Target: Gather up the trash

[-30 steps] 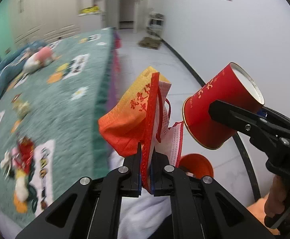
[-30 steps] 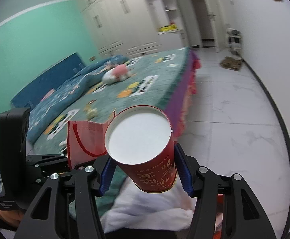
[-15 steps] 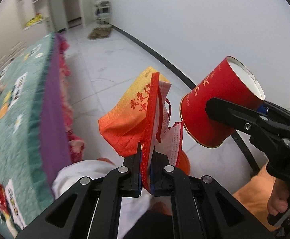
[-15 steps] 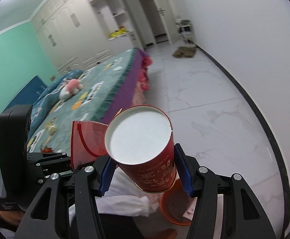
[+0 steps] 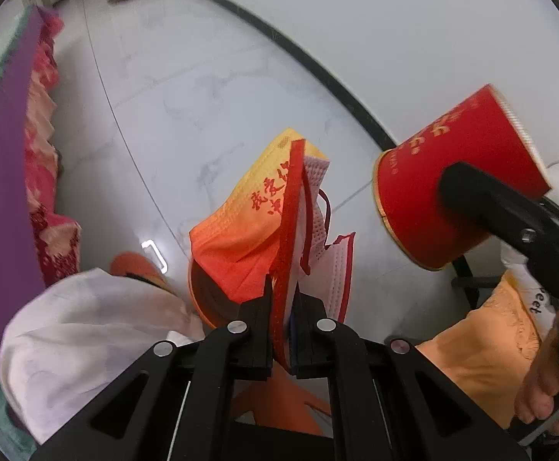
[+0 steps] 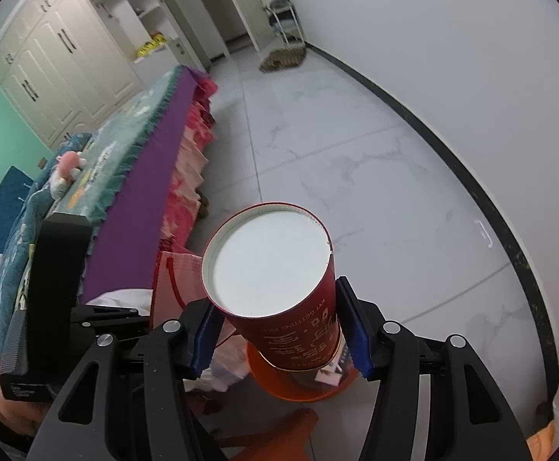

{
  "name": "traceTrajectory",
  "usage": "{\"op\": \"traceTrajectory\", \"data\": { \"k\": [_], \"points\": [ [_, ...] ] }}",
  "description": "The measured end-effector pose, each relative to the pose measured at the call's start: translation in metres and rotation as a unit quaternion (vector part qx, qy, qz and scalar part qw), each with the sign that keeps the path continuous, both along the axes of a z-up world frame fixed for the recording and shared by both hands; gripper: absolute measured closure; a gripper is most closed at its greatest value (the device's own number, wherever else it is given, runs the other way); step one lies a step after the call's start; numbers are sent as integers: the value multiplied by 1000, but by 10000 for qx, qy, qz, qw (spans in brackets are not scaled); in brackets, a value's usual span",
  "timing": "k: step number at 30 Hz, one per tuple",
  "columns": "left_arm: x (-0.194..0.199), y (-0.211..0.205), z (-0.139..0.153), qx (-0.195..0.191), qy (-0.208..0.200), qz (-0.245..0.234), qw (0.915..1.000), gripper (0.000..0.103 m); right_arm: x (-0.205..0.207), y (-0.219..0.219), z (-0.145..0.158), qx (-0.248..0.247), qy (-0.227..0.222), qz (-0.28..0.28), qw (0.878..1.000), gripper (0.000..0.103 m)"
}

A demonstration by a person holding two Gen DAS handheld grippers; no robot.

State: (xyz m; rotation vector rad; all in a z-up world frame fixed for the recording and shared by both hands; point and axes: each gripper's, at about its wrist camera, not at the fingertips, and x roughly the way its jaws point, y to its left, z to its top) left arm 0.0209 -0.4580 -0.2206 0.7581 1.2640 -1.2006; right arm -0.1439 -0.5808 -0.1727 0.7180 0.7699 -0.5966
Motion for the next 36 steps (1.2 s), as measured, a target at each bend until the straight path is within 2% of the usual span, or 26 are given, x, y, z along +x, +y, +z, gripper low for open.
{"op": "traceTrajectory", "data": {
  "k": [8, 12, 14, 16, 18, 28, 36],
  "points": [
    [12, -18, -57, 606, 361, 15, 9975, 96, 13, -10, -50, 371, 373, 17, 9986, 47],
    [15, -19, -82, 930, 431, 33, 9947, 94, 18, -12, -64, 489, 463, 55, 9977, 47],
    [19, -19, -90, 1076, 548, 101, 9926, 82, 22, -14, -67, 494, 499, 70, 9975, 47],
    [20, -20, -93, 1104, 559, 164, 9922, 50, 26, -16, -69, 514, 527, 79, 9973, 47],
    [20, -21, -92, 1082, 533, 199, 9925, 41, 29, -17, -71, 528, 546, 85, 9971, 47],
    [23, -22, -91, 1068, 531, 359, 9922, 36, 40, -16, -81, 589, 648, 199, 9960, 47],
    [36, -10, -75, 995, 86, 592, 9932, 36, 56, -11, -94, 677, 813, 315, 9939, 40]
  ]
}}
